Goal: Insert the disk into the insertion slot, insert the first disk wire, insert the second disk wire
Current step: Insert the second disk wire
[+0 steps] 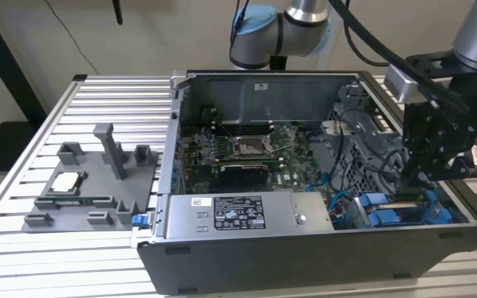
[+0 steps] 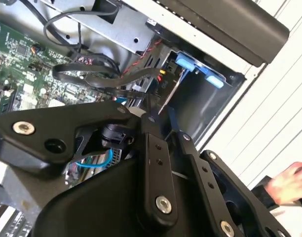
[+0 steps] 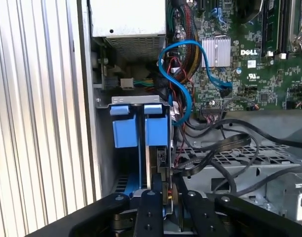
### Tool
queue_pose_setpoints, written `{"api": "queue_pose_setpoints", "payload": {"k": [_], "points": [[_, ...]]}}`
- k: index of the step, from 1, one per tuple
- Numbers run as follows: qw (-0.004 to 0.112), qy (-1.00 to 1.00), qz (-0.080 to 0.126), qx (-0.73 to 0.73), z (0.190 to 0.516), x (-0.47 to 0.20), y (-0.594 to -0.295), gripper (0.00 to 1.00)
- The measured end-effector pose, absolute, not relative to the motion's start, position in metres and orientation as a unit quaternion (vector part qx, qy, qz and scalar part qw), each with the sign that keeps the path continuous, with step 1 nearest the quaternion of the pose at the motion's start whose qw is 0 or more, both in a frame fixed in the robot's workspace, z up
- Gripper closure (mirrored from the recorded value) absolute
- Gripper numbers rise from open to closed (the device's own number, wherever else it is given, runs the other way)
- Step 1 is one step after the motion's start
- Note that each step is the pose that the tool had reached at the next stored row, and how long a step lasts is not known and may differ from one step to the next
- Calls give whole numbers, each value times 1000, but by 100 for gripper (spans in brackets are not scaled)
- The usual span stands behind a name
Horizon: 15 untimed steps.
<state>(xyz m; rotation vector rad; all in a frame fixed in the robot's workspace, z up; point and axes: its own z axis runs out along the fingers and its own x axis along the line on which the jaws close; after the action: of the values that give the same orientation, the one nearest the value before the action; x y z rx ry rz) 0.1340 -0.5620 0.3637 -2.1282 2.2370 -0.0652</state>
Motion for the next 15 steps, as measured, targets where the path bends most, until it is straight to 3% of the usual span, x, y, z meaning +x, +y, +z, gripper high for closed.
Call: {"api": "queue_pose_setpoints", "payload": {"k": [6, 15], "points": [[14, 724, -9, -689, 379, 141, -562, 76], [13, 724, -9, -689, 380, 142, -562, 76]]}}
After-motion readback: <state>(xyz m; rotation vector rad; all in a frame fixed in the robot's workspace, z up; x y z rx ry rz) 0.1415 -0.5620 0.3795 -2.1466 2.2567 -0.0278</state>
